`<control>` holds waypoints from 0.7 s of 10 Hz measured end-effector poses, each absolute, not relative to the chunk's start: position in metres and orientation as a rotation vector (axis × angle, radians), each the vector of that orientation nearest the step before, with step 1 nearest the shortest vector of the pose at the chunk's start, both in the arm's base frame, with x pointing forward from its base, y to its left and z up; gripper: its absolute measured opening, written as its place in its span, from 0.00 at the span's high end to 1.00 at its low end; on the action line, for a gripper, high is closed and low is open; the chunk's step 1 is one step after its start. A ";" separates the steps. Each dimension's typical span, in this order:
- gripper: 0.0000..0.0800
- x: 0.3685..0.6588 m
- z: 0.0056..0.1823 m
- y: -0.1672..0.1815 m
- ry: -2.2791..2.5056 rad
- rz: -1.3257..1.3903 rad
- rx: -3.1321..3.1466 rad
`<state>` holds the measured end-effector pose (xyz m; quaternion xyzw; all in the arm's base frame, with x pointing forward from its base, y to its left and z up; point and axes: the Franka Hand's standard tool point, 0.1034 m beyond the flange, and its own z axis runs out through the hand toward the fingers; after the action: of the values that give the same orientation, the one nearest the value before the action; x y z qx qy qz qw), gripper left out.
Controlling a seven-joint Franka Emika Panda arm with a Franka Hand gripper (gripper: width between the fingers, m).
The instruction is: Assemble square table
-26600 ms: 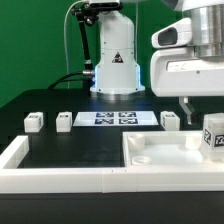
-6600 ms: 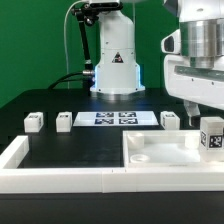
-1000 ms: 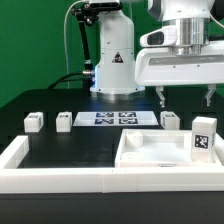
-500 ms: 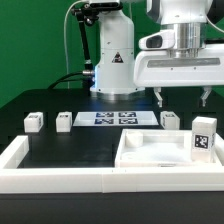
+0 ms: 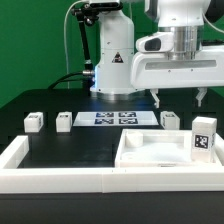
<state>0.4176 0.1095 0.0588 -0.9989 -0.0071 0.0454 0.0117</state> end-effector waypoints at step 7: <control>0.19 0.415 0.056 0.102 -0.005 0.811 -2.998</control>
Offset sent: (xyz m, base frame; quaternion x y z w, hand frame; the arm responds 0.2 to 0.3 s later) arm 0.0004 0.0039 -0.0011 -0.0013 -0.1968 0.0204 0.9802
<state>0.4153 0.1017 0.0561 -0.9651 -0.0018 0.2611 0.0179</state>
